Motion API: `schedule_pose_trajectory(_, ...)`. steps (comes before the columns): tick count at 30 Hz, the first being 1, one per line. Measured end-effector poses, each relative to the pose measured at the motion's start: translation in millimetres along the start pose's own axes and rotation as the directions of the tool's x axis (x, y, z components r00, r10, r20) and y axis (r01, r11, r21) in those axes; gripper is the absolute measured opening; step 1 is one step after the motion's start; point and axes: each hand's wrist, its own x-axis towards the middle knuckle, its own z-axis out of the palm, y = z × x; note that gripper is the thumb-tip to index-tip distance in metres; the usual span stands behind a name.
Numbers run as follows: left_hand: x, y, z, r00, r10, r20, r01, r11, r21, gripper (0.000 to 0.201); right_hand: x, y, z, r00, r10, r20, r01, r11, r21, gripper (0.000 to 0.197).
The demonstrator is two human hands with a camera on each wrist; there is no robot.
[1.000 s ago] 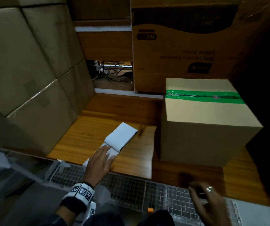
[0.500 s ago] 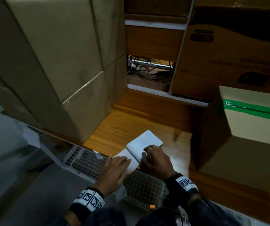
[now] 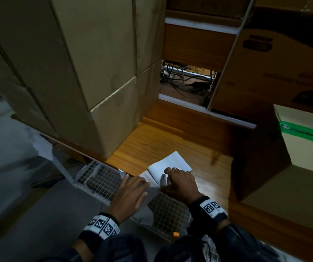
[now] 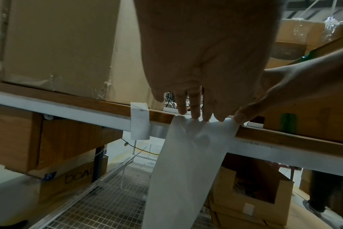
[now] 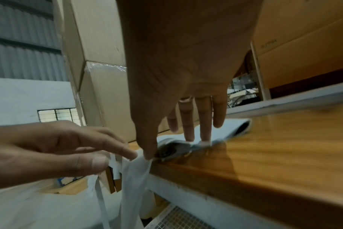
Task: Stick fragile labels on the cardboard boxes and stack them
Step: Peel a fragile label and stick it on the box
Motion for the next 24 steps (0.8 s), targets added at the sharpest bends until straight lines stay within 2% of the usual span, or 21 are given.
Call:
schedule_pose_trajectory(3, 0, 0, -1, 1.000, -0.013, -0.011, 0.013, 1.000, -0.005, 0.035, -3, -1, 7, 0.999, 0.016, 0.048, -0.016, 1.000, -0.010, 0.058)
schedule_pose_trajectory(5, 0, -1, -1, 1.000, -0.021, -0.003, 0.021, 1.000, 0.002, 0.037, -4, -5, 11, 0.998, 0.032, 0.054, -0.030, 0.999, -0.039, 0.062)
schedule_pose_trajectory(10, 3, 0, -4, 0.999, 0.048, 0.013, -0.048, 0.997, 0.064, 0.043, -1, -5, 0, 0.999, 0.025, 0.037, -0.025, 1.000, -0.004, 0.047)
schedule_pose_trajectory(15, 6, 5, -9, 0.998, 0.053, -0.029, -0.050, 0.993, 0.104, 0.040, -4, -5, -15, 0.999, 0.020, 0.025, -0.022, 0.997, 0.076, 0.025)
schedule_pose_trajectory(20, 5, 3, -7, 1.000, 0.022, -0.012, -0.021, 0.992, 0.122, 0.040, -2, 14, -42, 0.990, 0.092, -0.107, -0.077, 0.987, 0.139, 0.021)
schedule_pose_trajectory(22, 5, -1, -6, 1.000, -0.011, -0.011, 0.012, 0.993, 0.121, 0.038, 2, 35, -55, 0.955, 0.198, -0.220, -0.140, 0.957, 0.252, 0.016)
schedule_pose_trajectory(24, 5, -5, -6, 0.999, -0.040, -0.027, 0.043, 0.994, 0.104, 0.036, 9, 60, -64, 0.893, 0.330, -0.304, -0.204, 0.902, 0.380, 0.014)
